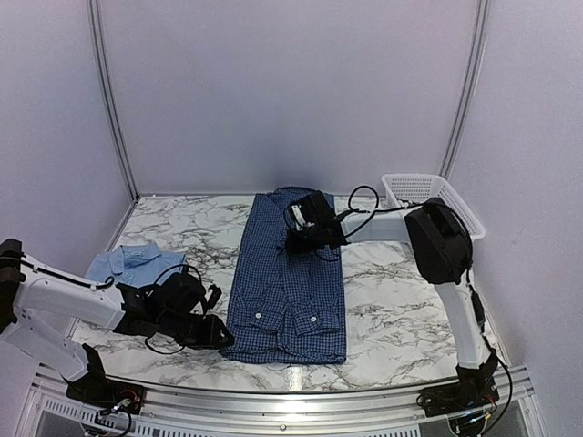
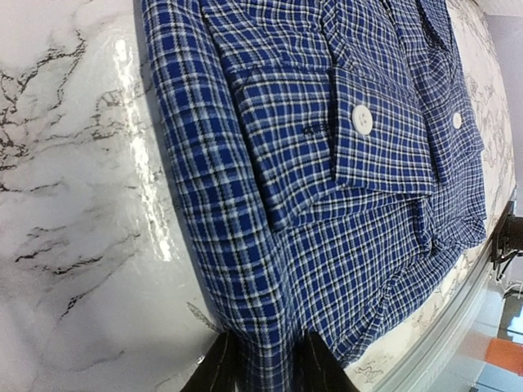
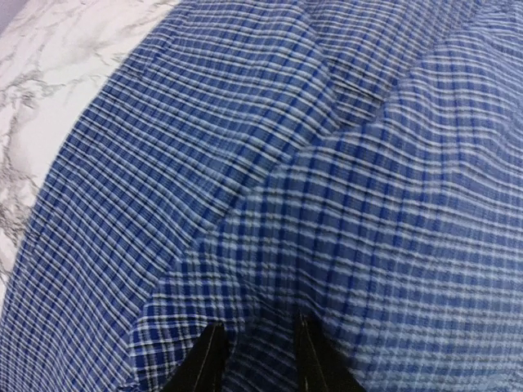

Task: Fold and stack the long sleeve shirts
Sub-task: Adjust the rectangle-folded shirt at the center of the board, then pick up the rectangle-folded shirt from the center of the board.

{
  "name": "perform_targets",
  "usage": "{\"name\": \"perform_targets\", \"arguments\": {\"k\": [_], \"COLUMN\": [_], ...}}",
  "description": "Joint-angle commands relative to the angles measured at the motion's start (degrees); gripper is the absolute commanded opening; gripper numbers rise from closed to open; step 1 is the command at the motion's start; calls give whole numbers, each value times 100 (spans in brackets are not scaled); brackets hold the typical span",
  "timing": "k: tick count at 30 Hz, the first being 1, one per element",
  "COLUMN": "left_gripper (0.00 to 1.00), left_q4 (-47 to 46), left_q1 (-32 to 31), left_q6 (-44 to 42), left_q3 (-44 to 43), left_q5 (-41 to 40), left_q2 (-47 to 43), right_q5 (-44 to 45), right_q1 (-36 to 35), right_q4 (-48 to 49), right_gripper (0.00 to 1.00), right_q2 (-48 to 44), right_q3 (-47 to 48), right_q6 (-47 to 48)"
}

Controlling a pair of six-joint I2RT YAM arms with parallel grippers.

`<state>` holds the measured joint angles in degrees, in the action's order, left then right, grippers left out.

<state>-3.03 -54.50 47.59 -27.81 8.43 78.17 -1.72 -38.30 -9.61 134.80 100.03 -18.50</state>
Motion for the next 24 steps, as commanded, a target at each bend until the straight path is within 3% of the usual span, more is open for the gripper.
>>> {"name": "perform_targets", "arguments": {"k": [1, 6, 7, 11, 16, 19, 24], "left_gripper": [29, 33, 34, 37, 38, 39, 40], "left_q4": [70, 677, 699, 649, 392, 415, 465], "left_q1": [-52, -39, -28, 165, 546, 808, 1082], "left_q6": [427, 368, 259, 44, -180, -411, -695], "left_q3": [-53, -178, -231, -463, -576, -687, -833], "left_q5": [-324, -680, -676, -466, -70, 129, 382], "left_q2": [-260, -777, -796, -526, -307, -194, 55], "right_q5": [1844, 2148, 2054, 1511, 890, 641, -19], "right_q1": [-83, -106, -99, -106, -13, -69, -109], "right_q4": [-770, -388, -225, 195, 1113, 278, 406], "right_gripper": [31, 43, 50, 55, 85, 87, 89], "right_q2": [-978, -2241, -2502, -3501, -5081, -5316, -6101], "right_q3": [-422, -1669, -1999, -3224, -4928, -4998, -5891], "right_q6": [305, 209, 187, -152, -1015, -1162, -1557]}}
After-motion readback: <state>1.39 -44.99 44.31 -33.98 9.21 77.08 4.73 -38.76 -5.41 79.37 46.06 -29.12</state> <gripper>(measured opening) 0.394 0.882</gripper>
